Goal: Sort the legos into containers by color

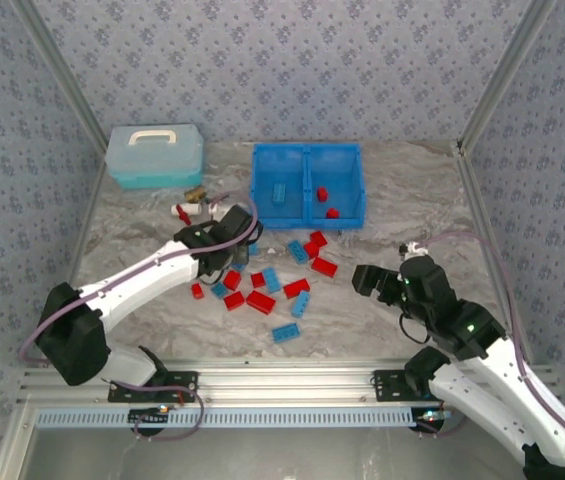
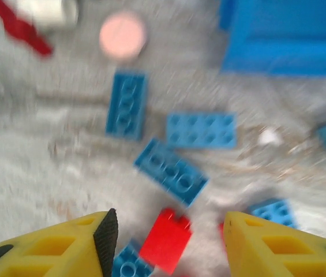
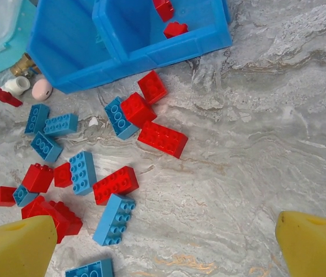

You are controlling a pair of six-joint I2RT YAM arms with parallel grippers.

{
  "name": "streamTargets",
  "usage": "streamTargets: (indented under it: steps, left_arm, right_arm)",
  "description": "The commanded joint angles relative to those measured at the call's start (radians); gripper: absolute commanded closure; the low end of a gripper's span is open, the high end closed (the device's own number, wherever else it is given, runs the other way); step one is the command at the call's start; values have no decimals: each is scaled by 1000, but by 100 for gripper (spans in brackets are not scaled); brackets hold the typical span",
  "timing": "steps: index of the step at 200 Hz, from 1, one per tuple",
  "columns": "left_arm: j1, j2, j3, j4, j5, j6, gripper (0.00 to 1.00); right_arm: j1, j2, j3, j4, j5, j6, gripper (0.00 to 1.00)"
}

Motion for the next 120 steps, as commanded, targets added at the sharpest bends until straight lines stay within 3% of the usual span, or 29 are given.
streamTargets:
  steps: [1,18,60,120]
  left_arm:
    - [47,-45,-62,43,89,-145,45]
    - [65,-35,-105,53,99,-171,43]
    - [126,12,-129,169,256,-149,37]
    - [163,202,-31,177,297,-216,36]
  right_arm:
    - [13,30,-2,46,-12,9,0]
    - [22,38,4,37,-11,8,0]
    - [46,22,-8,14,24,28,0]
    - [72,24,10,0,55,30,0]
